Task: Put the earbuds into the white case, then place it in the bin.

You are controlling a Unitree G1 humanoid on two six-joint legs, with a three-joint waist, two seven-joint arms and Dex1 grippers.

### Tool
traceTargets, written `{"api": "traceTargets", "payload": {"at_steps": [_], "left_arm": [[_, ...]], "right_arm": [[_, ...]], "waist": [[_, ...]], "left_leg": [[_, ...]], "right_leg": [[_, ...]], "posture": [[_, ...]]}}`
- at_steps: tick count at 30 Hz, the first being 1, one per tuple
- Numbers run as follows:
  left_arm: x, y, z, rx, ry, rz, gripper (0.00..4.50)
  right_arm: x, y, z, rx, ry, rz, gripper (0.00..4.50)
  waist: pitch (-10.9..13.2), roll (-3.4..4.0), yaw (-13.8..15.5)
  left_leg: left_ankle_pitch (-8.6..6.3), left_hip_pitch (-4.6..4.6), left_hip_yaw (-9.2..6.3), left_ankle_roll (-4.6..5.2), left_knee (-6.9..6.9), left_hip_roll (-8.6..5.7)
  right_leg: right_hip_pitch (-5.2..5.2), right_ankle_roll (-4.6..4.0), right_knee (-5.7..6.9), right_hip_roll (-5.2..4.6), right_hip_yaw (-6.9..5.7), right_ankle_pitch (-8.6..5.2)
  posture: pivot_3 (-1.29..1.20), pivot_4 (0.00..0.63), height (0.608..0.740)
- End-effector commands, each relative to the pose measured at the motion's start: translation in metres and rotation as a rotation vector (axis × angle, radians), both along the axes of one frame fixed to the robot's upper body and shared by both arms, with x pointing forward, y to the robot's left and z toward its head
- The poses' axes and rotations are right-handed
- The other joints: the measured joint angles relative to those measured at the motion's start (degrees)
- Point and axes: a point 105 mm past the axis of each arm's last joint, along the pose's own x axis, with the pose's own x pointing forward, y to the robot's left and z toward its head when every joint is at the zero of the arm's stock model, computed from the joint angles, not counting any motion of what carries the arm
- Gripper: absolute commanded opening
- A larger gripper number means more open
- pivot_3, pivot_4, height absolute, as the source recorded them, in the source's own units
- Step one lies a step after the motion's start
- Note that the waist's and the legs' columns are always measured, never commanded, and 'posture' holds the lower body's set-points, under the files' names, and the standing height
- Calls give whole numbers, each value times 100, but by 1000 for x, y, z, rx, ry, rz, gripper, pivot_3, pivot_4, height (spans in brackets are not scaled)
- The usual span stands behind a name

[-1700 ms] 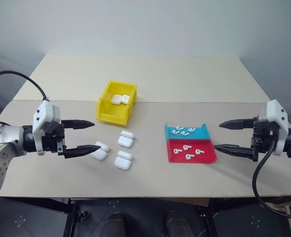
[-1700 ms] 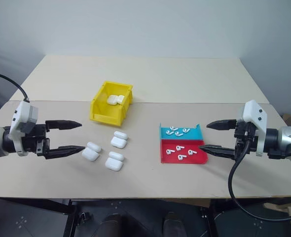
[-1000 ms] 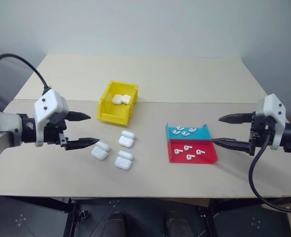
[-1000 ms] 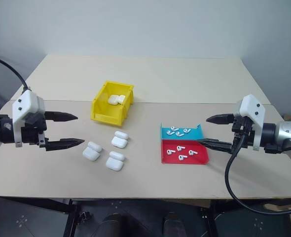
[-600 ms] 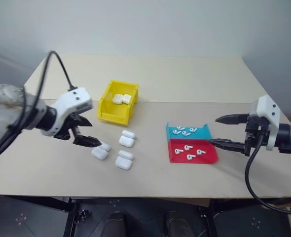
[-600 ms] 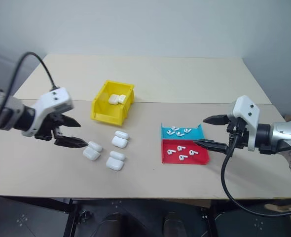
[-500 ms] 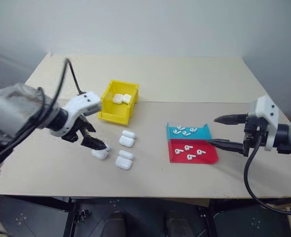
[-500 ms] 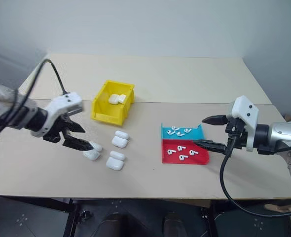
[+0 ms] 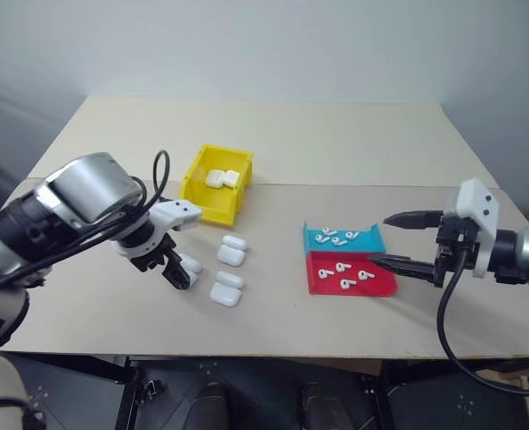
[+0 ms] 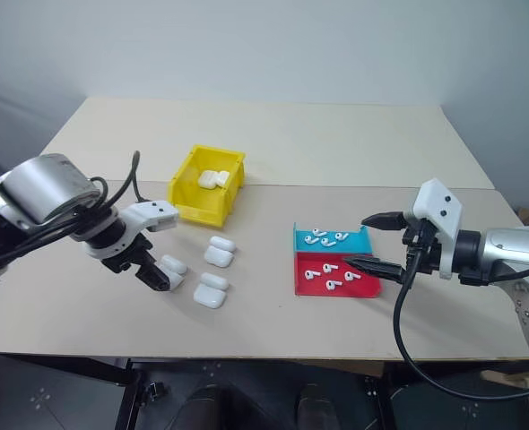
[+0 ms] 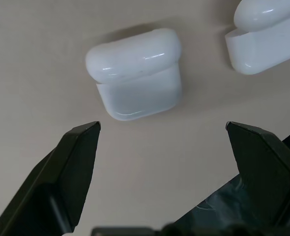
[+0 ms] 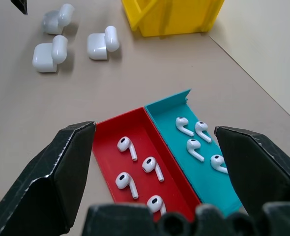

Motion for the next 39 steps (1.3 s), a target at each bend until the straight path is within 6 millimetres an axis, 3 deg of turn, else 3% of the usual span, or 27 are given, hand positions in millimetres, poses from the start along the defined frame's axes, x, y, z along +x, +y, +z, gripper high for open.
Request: {"api": "traceTargets", "payload": {"at_steps": [1, 9, 26, 39], "left_arm": [[4, 3, 2, 12, -10, 46, 4455], [13, 2, -11, 28, 10, 160, 4455], [22, -10, -35, 86, -42, 207, 4455], [25, -15, -29, 78, -75, 193, 4455]], "right_arm": [[-6, 0, 10, -2, -36, 13, 4500], [-6, 0, 13, -4, -27, 21, 4500], [-5, -4, 11, -12, -7, 12, 4500], [-8, -4, 8, -8, -7, 5, 4500]], "waist": [[0, 0, 7], [1, 0, 14], [-4, 8, 109], [-7, 15, 97]], "left_leg": [[0, 0, 0, 0, 0, 0], [0, 1, -2, 0, 3, -2], [1, 31, -1, -2, 2, -7], [2, 40, -1, -3, -6, -11]], "right_leg": [[0, 0, 1, 0, 0, 0], [0, 1, 7, -1, 1, -1], [27, 0, 10, -5, 1, -1], [33, 0, 8, -7, 2, -2]], "posture": [[0, 150, 740], [0, 150, 740], [0, 150, 740], [0, 150, 740]]}}
